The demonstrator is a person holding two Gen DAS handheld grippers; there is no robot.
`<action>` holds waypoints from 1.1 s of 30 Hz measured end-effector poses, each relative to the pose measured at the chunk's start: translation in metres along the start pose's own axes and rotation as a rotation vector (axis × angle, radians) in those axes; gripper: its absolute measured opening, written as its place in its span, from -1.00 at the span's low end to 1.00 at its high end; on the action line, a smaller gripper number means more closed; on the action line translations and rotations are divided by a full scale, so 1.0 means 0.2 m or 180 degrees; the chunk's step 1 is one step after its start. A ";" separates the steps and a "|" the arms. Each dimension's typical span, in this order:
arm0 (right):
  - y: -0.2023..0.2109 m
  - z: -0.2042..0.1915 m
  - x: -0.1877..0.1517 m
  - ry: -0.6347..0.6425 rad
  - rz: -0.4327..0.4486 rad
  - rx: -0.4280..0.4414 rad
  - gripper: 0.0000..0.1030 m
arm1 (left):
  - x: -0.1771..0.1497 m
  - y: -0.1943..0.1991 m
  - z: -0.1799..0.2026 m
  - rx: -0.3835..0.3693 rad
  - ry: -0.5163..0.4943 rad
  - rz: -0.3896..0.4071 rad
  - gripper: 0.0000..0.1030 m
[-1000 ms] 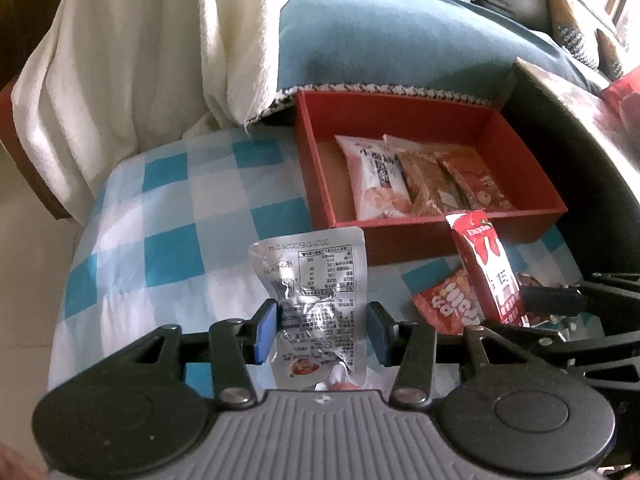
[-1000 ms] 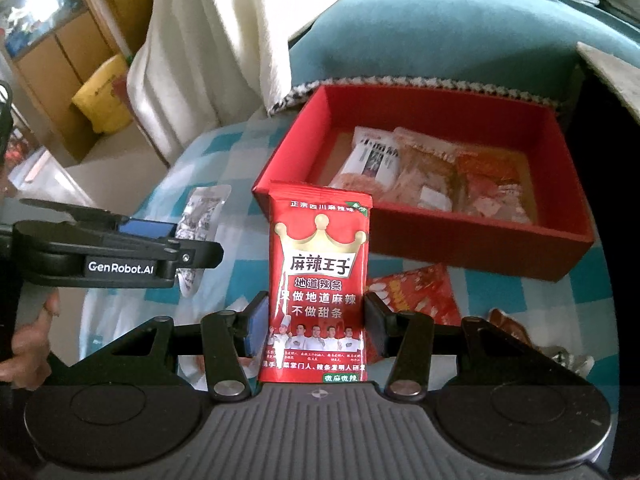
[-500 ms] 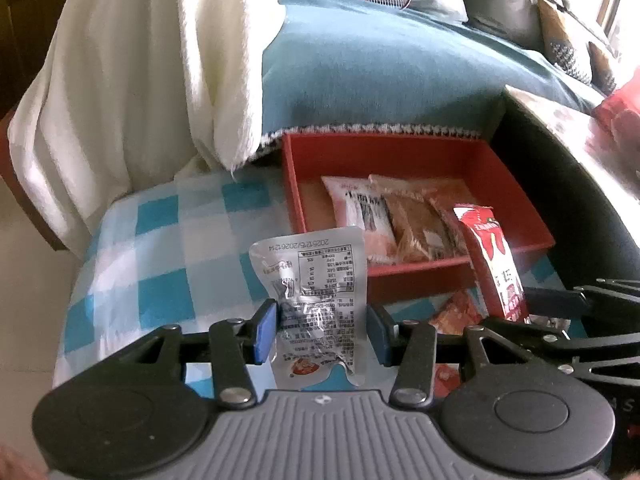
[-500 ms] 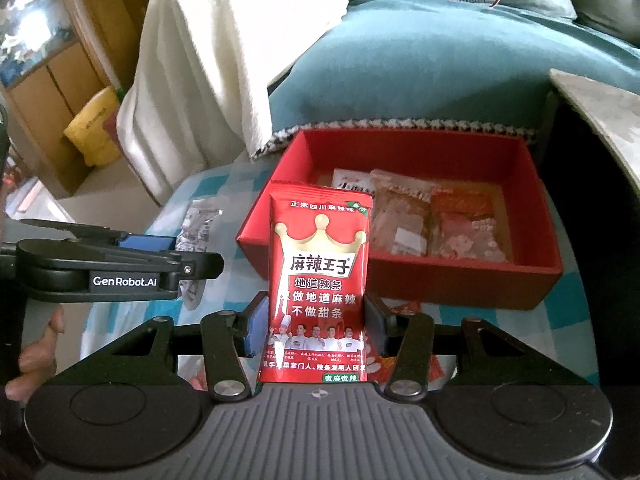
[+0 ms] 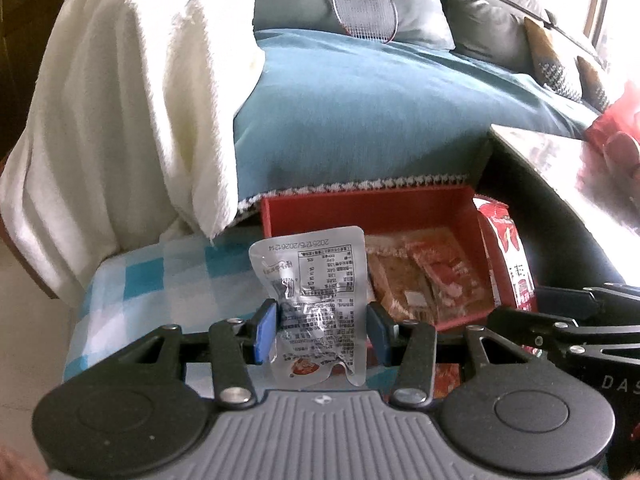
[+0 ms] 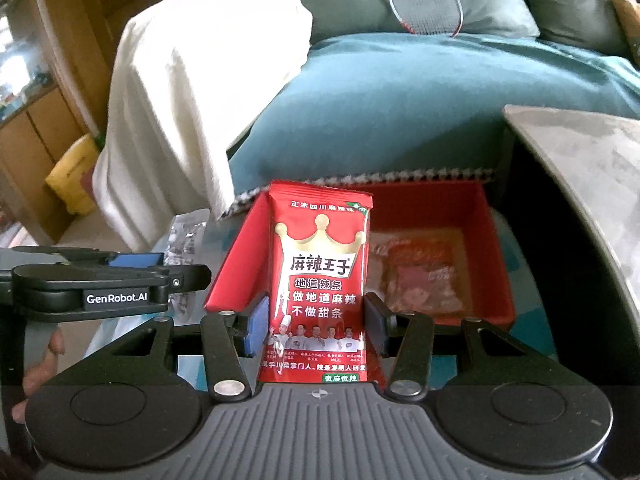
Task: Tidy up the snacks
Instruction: 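Lift both packets and carry them over the red tray, then lower both packets into the tray and open both grippers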
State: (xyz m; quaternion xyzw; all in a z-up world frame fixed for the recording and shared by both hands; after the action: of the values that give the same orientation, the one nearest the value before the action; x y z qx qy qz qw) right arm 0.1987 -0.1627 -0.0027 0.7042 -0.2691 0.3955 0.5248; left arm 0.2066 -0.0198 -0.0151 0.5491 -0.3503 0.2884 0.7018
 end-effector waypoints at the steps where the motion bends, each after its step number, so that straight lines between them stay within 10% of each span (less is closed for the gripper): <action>1: 0.00 0.01 0.01 0.0000 0.0017 -0.0011 0.12 | 0.01 -0.01 0.01 0.0002 -0.0006 0.0008 -0.20; 33: -0.43 0.33 0.05 -0.0065 -0.0194 -0.0429 0.12 | 0.03 -0.49 0.11 0.0252 -0.0314 -0.0120 -0.20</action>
State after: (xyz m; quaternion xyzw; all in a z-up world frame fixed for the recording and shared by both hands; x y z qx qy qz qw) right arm 0.2903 -0.1990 -0.0475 0.6791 -0.2788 0.3531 0.5800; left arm 0.2838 -0.0644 -0.0630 0.5965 -0.3624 0.2613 0.6667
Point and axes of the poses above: each gripper's, at about its wrist camera, not at the fingertips, and y roughly against the way its jaws point, z to its right, x to its top, the point moved 7 cm from there along -y, roughly the way its jaws point, and after that the axes turned 14 degrees about z, right-handed, at the moved point
